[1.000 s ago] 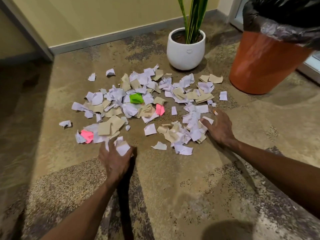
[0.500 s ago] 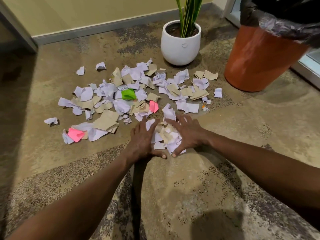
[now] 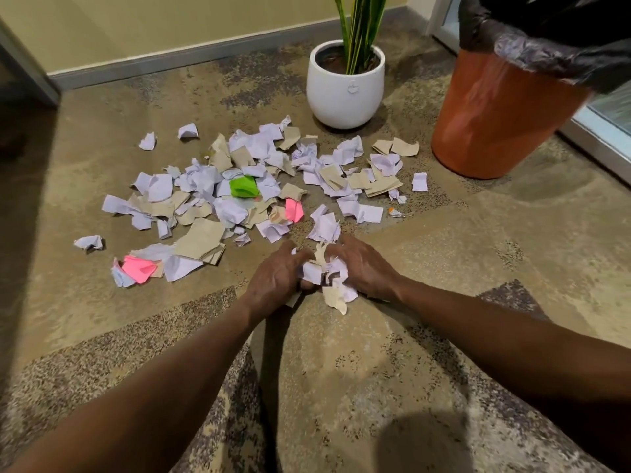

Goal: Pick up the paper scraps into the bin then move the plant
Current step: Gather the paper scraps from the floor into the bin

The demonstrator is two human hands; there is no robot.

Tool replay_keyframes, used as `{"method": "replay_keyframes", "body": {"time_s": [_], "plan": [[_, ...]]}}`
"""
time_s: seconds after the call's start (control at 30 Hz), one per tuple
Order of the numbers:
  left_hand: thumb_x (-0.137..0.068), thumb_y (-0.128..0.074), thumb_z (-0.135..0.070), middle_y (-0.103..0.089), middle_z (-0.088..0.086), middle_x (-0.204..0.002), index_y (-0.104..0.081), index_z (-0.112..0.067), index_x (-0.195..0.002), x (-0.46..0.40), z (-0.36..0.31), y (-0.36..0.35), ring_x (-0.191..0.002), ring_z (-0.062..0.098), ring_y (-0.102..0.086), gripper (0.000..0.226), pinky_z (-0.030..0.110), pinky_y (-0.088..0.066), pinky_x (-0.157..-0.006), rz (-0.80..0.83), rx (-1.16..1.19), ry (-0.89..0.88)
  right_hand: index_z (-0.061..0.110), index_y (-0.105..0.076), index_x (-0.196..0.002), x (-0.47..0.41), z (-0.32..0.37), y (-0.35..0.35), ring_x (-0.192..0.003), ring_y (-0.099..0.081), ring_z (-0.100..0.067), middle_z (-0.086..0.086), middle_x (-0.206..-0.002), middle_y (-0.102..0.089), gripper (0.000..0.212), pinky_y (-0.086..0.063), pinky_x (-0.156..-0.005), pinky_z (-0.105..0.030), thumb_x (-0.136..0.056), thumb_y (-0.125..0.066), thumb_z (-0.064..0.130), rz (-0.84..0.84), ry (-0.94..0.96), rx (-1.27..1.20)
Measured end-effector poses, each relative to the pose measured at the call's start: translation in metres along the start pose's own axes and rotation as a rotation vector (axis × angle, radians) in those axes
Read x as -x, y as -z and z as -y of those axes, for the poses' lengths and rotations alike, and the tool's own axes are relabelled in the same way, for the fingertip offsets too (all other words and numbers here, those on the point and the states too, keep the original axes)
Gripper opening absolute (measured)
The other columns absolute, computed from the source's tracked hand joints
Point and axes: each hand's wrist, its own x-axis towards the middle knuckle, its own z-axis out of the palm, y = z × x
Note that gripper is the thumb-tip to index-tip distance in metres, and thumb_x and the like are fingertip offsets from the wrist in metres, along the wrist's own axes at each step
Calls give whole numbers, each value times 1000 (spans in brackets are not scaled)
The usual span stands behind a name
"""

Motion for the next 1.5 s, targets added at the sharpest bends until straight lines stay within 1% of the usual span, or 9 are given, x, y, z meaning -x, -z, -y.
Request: {"method": "replay_keyframes", "body": {"time_s": [0.23,0.37,0.73,0.87,1.13,1.2,1.3,1.4,1.5], "plan": [[-78,-76,-31,-61,4,-98,-65,-23,-97,-3,9,29,-88,21,-55,23,34,-45,-68,-109,222,129,16,-71,-92,-12,-9,26,-76,-61,-14,1,-90,-65,19,-39,-52,-10,-77,-78,8,-12,-375,-316],[-79,-76,-28,-72,1,-95,-69,-22,-99,-7,-1,60,-70,10,-62,22,25,-47,-57,-170,375,251,22,-65,-57,-16,-11,62,-49,-56,-4,10,-60,-64,28,-40,-46,-17,-80,-76,11,-44,-435,-472],[-89,-63,-33,-61,-5,-64,-62,-15,-76,-57,-96,158,-59,12,-52,21,25,-38,-54,-324,804,256,12,-59,-67,-7,3,172,-38,-42,-7,2,-52,-52,28,-26,-36,-15,-90,-62,-5,-238,-385,-999],[-87,-64,-35,-59,13,-84,-63,-1,-116,-100,-160,190,-59,23,-60,45,24,-49,-55,-304,1056,281,11,-56,-72,8,-5,221,-38,-40,-5,-1,-57,-48,25,-25,-35,-14,-91,-61,-5,-371,-372,-1088],[-90,-67,-36,-51,2,-68,-64,-11,-94,-180,-281,251,-42,12,-49,25,19,-40,-41,-100,1374,232,9,-55,-73,10,-34,337,-36,-45,-6,3,-45,-57,29,-25,-32,-15,-94,-50,-10,-732,-291,-1226],[-90,-66,-40,-69,8,-93,-57,-5,-131,-202,-302,260,-67,21,-70,55,29,-58,-58,-27,1371,164,12,-59,-76,7,-44,358,-40,-45,-8,1,-51,-59,24,-28,-37,-18,-93,-58,-4,-788,-326,-1217],[-88,-66,-46,-59,10,-136,-50,-5,-140,-237,-329,266,-114,32,-63,68,41,-50,-99,26,1251,167,14,-59,-77,0,-63,381,-42,-42,-6,-1,-62,-57,20,-24,-31,-14,-93,-64,3,-841,-379,-1207],[-93,-59,-48,-56,3,-88,-61,-8,-120,-262,-338,266,-71,26,-59,49,31,-49,-71,57,1195,161,15,-57,-79,-9,-80,399,-36,-44,-2,1,-59,-57,23,-24,-27,-12,-98,-55,3,-802,-475,-1191],[-98,-49,-35,-52,4,-82,-45,-10,-137,-296,-336,259,-80,33,-61,47,32,-44,-68,62,1071,51,18,-57,-92,-19,-97,414,-32,-47,-1,6,-64,-59,16,-28,-26,-12,-102,-50,8,-739,-612,-1158]]}}
